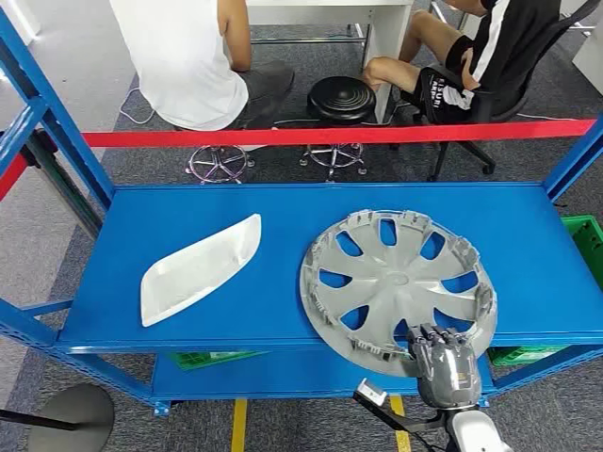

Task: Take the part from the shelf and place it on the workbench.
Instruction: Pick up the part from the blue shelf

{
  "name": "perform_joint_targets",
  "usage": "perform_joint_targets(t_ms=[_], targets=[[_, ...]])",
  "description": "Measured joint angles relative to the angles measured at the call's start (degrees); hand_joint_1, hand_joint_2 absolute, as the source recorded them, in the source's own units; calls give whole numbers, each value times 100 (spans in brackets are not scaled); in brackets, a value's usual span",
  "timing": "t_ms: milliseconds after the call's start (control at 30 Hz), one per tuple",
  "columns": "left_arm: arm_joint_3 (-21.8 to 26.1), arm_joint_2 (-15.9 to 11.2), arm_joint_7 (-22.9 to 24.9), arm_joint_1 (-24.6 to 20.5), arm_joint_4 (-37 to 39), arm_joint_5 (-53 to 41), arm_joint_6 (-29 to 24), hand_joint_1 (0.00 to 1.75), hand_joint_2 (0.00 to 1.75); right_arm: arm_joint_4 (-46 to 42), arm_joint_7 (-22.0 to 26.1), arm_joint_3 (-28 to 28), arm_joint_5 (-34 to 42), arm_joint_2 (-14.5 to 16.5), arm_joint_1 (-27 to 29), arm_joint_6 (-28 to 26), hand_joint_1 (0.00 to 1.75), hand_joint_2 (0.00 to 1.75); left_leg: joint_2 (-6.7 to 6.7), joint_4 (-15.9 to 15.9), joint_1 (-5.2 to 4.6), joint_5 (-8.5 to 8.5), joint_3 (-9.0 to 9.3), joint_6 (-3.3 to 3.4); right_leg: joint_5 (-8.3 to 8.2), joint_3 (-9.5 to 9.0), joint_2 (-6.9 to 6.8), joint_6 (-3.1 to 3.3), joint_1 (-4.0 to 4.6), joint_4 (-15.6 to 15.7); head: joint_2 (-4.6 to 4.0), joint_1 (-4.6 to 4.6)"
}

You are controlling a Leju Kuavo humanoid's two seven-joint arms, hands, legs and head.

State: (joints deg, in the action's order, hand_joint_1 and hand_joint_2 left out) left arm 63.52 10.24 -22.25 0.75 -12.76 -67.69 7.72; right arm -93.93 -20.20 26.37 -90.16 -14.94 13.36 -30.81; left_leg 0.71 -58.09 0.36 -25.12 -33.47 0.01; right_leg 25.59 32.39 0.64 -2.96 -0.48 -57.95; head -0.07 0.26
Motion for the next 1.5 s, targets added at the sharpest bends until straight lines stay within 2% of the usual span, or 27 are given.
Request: perform_joint_targets(t_ms=[33, 67, 133, 167, 200, 667, 800, 1000, 1200, 1300, 1367, 1433, 1500], targets=[[4, 0, -4, -2, 0, -1, 1, 0, 0, -31, -17, 45, 0, -15, 0, 0, 157, 175, 0, 0, 0, 0, 0, 0, 0, 0, 0, 0, 0, 0, 0, 0], [9, 2, -6, -4, 0, -2, 1, 0, 0, -57, -32, 82, 0, -28, 1, 1, 121, 175, 0, 0, 0, 0, 0, 0, 0, 1, 0, 0, 0, 0, 0, 0], [21, 7, -13, -10, 0, -12, 2, 0, 0, -146, -95, 210, 0, -77, 0, 4, 121, 175, 0, 0, 0, -1, -1, 0, 2, 2, -1, 1, 0, 0, 0, 0], [25, 10, -13, -12, 0, -22, 2, 0, 0, -175, -135, 257, 0, -102, -3, 9, 134, 175, 0, 0, 0, -2, -2, 0, 2, 4, -1, 2, 0, 0, 0, 0], [27, 13, -13, -15, 0, -33, 1, 0, 0, -193, -179, 300, 0, -129, -8, 16, 175, 175, 0, 0, 0, -2, -3, 1, 2, 5, -1, 2, 0, 0, 0, 0], [63, 47, -35, -54, 0, -122, -20, 0, 0, -206, -301, 534, 0, -263, -18, 19, 175, 175, 0, 0, 0, -1, -9, -2, 2, 14, 0, 2, 0, -7, 0, 0], [68, 50, -46, -55, 0, -122, -19, 0, 175, -206, -321, 543, 0, -276, -21, 19, 175, 175, 0, 0, 0, -1, -10, -2, 2, 14, 0, 2, 0, -7, 0, 0], [152, 54, -138, -83, 0, -125, -50, 0, 175, -316, -934, 837, 2, -801, -323, -17, 175, 175, 0, 0, -1, 0, -14, 0, 0, 16, 0, 0, -1, -7, 0, 1], [169, 54, -179, -107, 0, -156, -100, 0, 175, -540, -1130, 1078, 2, -1180, -640, -46, 175, 175, 0, 0, -1, 3, -14, 1, -2, 16, -1, 0, -1, -8, 0, 1], [168, 54, -236, -118, 0, -226, -128, 0, 175, -703, -895, 1063, 2, -1327, -721, -114, 175, 175, 0, -1, -1, 3, -14, 0, -2, 18, -1, 0, -1, -8, 0, 1], [170, 54, -289, -126, 0, -218, -113, 0, 175, -818, -514, 932, 3, -1364, -675, -207, 175, 175, 1, -1, -1, 3, -14, 0, -1, 21, -3, 0, -1, -8, 0, 1], [172, 54, -331, -136, 0, -193, -100, 0, 175, -930, 293, 620, 7, -1282, -485, -418, 175, 175, 5, -1, 0, 3, -15, 0, 0, 21, -10, 1, 0, -8, 0, 1], [173, 55, -323, -144, 0, -210, -156, 0, 175, -1062, 1679, 35, 11, -882, -137, -661, 175, 175, 9, -1, 5, 2, -17, -2, 3, 20, -15, 5, 7, -8, 0, 3]])
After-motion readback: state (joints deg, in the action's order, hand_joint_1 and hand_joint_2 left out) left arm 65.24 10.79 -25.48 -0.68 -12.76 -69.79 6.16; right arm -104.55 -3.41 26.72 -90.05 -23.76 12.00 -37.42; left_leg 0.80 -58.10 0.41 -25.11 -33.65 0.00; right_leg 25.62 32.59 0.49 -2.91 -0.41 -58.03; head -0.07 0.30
